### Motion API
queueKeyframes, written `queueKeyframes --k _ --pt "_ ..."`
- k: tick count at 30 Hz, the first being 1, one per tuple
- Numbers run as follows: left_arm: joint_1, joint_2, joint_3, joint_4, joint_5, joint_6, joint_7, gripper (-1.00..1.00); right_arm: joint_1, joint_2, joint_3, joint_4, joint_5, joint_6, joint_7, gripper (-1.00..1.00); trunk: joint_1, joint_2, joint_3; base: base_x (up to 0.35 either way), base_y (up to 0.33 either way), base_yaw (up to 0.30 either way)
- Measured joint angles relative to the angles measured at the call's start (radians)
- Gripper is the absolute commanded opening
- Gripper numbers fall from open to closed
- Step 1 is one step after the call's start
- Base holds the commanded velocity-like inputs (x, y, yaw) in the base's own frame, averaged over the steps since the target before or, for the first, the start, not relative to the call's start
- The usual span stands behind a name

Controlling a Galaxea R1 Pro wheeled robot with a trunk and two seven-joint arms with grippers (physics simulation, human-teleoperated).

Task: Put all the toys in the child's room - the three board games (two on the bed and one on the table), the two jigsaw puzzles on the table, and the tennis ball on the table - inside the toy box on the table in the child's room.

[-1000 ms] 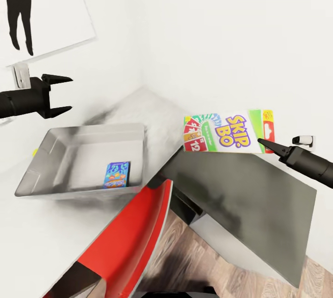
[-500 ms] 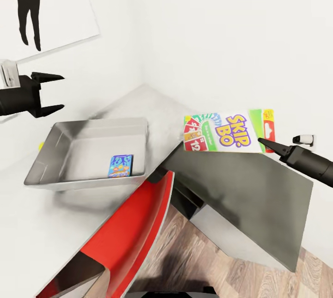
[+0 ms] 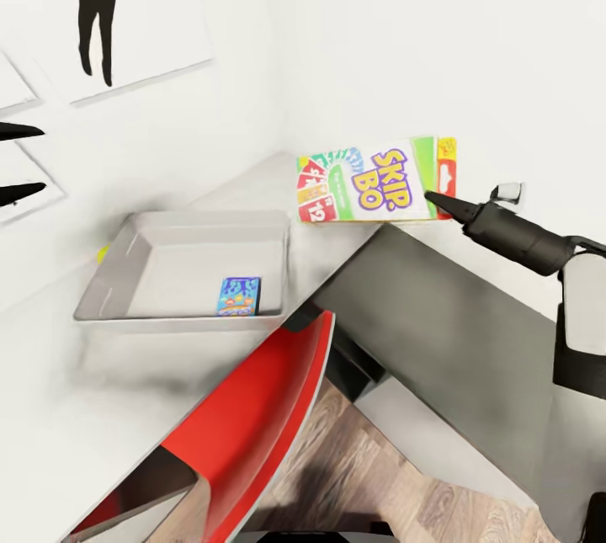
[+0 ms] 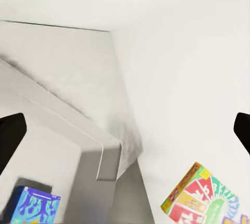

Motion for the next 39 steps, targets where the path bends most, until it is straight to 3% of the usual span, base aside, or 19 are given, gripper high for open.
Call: queueKeyframes --k 6,12,19,23,24,25,27,28,30,35,36,39 --pt "0.011 0.028 0.006 0.002 0.0 0.003 -0.001 1.0 -0.018 0.085 0.002 0.013 0.005 -0.001 -0.121 -1.0 0.0 0.0 0.0 -0.048 0.101 0.289" --pt "0.013 0.032 0.007 0.004 0.0 0.004 -0.001 1.0 -0.021 0.152 0.036 0.02 0.007 -0.002 -0.257 -1.0 0.0 0.0 0.0 -0.102 0.254 0.248" --pt "0.014 0.032 0.005 0.007 0.0 0.004 -0.001 1.0 -0.02 0.253 0.067 0.004 0.008 -0.002 -0.443 -1.0 0.0 0.0 0.0 -0.121 0.296 0.046" --pt "0.015 0.032 0.001 0.007 0.0 0.004 0.0 1.0 -0.049 0.27 0.076 -0.001 -0.003 -0.001 -0.462 -1.0 0.0 0.0 0.0 -0.082 0.276 0.003" --pt "0.03 0.032 0.003 0.007 -0.001 0.004 0.001 1.0 -0.077 0.274 0.078 -0.002 0.012 -0.002 -0.467 -1.0 0.0 0.0 0.0 -0.013 0.103 0.0" --pt "0.034 0.032 0.004 0.007 0.0 0.004 0.001 1.0 -0.083 0.275 0.08 -0.003 -0.013 -0.001 -0.467 -1.0 0.0 0.0 0.0 -0.008 0.066 0.0" --pt "0.042 0.036 0.006 0.007 0.0 0.004 0.001 1.0 -0.09 0.284 0.081 -0.002 0.011 -0.002 -0.475 -1.0 0.0 0.0 0.0 -0.005 0.038 0.0" --pt "0.044 0.038 0.005 0.007 0.0 0.004 0.001 1.0 -0.091 0.29 0.084 -0.002 0.001 -0.001 -0.484 -1.0 0.0 0.0 0.0 -0.003 0.022 0.0" --pt "0.065 0.045 0.005 0.007 0.0 0.004 0.001 1.0 -0.097 0.326 0.124 -0.001 0.006 -0.001 -0.572 -1.0 0.0 0.0 0.0 -0.002 0.012 -0.028" --pt "0.125 0.057 0.006 0.006 0.0 0.005 0.008 1.0 -0.099 0.376 0.202 0.011 -0.007 -0.001 -0.771 -1.0 0.0 0.0 0.005 0.0 0.004 -0.054" --pt "0.131 0.06 0.006 0.006 0.0 0.005 0.009 1.0 -0.099 0.378 0.209 0.017 -0.026 0.0 -0.792 -1.0 0.0 0.0 0.007 0.0 0.001 -0.023" --pt "0.141 0.064 0.003 0.008 0.0 0.004 0.01 1.0 -0.098 0.378 0.216 0.063 -0.031 0.0 -0.82 -1.0 0.0 0.0 0.011 0.0 0.0 -0.008"
